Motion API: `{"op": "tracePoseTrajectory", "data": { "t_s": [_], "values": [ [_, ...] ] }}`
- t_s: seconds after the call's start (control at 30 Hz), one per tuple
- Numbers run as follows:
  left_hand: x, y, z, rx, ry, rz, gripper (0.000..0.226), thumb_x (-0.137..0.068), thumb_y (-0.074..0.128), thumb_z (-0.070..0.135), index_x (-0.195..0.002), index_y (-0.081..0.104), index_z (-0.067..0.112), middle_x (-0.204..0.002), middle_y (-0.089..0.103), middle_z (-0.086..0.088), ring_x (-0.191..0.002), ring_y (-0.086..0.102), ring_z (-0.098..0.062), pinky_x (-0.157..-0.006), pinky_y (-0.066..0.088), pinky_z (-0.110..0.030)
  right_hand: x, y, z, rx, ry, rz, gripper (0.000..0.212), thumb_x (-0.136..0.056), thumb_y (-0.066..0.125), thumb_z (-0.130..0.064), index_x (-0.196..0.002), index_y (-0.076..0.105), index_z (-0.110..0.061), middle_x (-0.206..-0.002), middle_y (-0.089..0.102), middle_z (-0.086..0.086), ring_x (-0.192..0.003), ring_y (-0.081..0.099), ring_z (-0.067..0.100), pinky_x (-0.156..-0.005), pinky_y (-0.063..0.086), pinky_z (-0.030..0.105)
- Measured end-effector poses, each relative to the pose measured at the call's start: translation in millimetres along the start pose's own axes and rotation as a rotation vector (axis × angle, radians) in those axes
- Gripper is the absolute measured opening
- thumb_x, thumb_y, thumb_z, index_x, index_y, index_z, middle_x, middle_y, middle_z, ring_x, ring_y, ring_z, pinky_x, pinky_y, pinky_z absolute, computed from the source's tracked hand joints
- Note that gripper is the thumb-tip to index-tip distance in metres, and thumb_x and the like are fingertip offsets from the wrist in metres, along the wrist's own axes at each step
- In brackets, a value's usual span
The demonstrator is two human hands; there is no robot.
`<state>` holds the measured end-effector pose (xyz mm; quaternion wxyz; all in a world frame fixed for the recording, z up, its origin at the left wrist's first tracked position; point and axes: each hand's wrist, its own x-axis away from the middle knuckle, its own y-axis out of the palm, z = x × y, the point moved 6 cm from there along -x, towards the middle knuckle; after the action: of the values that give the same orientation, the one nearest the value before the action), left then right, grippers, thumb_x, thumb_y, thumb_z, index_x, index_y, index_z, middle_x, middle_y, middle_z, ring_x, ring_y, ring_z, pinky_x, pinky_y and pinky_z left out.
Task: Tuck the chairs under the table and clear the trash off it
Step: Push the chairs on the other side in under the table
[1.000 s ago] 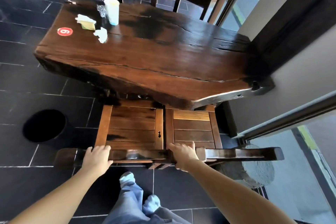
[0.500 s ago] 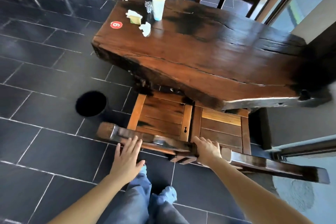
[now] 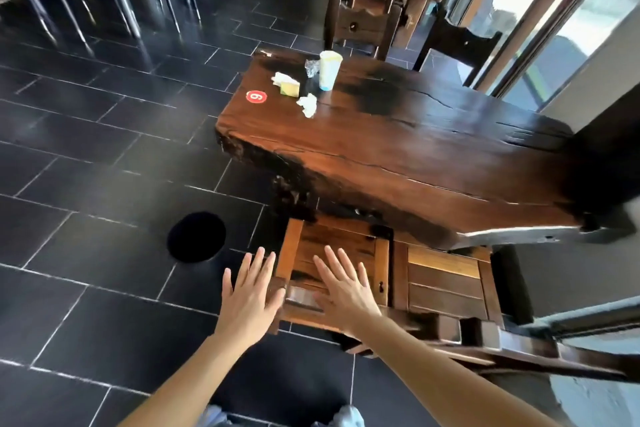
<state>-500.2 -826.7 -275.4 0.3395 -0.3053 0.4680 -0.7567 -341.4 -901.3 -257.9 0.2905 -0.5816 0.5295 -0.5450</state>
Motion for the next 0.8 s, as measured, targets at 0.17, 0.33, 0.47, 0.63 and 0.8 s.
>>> {"op": "tracePoseTrajectory", "data": {
  "t_s": [0.17,0.33,0.47,0.63,0.8],
  "values": [
    [23.7,-64.9,-153.9,-0.062,-0.195,0.112,0.081,-0.074,-0.003,0.062,-0.148,0.000,0.028,-0.158,-0.003,0.007,-0.142,-0.012,-0.012,-0.115,0.001,-0.050,-70.1,-1.2,-133.2,0.027,-0.153,0.074,0.078,-0.094,0.048,-0.044,-0.151,-0.003,-0.028,-0.159,-0.019,-0.005,-0.140,-0.028,0.015,-0.118,-0.005,0.054],
    [40.5,-135.3,-255.3,-0.124,-0.297,0.140,0.064,-0.090,0.016,0.055,-0.148,0.004,0.032,-0.158,-0.002,0.004,-0.146,-0.005,-0.021,-0.115,0.000,-0.052,-121.4,9.4,-242.5,0.019,-0.279,0.035,0.062,-0.100,0.032,-0.046,-0.152,0.005,-0.027,-0.160,-0.015,-0.008,-0.145,-0.022,0.018,-0.117,-0.008,0.050],
    [41.9,-164.2,-293.9,-0.106,-0.310,0.172,0.068,-0.095,0.034,0.047,-0.147,-0.006,0.032,-0.157,-0.013,0.006,-0.144,-0.017,-0.018,-0.116,-0.005,-0.050,-152.3,18.7,-309.3,0.079,-0.405,-0.031,0.072,-0.088,0.010,-0.060,-0.152,-0.001,-0.029,-0.159,-0.018,-0.009,-0.143,-0.025,0.018,-0.118,-0.005,0.055],
    [45.3,-187.8,-358.4,-0.060,-0.443,0.218,0.069,-0.095,0.032,0.049,-0.147,-0.009,0.032,-0.156,-0.016,0.007,-0.138,-0.025,-0.012,-0.114,-0.010,-0.048,-205.2,9.9,-380.8,0.099,-0.516,-0.028,0.067,-0.098,0.026,-0.050,-0.152,-0.005,-0.027,-0.157,-0.022,-0.009,-0.140,-0.030,0.014,-0.114,-0.012,0.050],
    [13.8,-224.2,-429.4,-0.073,-0.520,0.254,0.073,-0.093,0.037,0.050,-0.147,-0.009,0.031,-0.156,-0.018,0.007,-0.137,-0.027,-0.013,-0.112,-0.013,-0.048,-283.5,-6.5,-437.7,0.145,-0.576,-0.035,0.069,-0.093,0.016,-0.056,-0.150,-0.010,-0.029,-0.154,-0.027,-0.011,-0.140,-0.031,0.016,-0.115,-0.012,0.050]
  ]
}}
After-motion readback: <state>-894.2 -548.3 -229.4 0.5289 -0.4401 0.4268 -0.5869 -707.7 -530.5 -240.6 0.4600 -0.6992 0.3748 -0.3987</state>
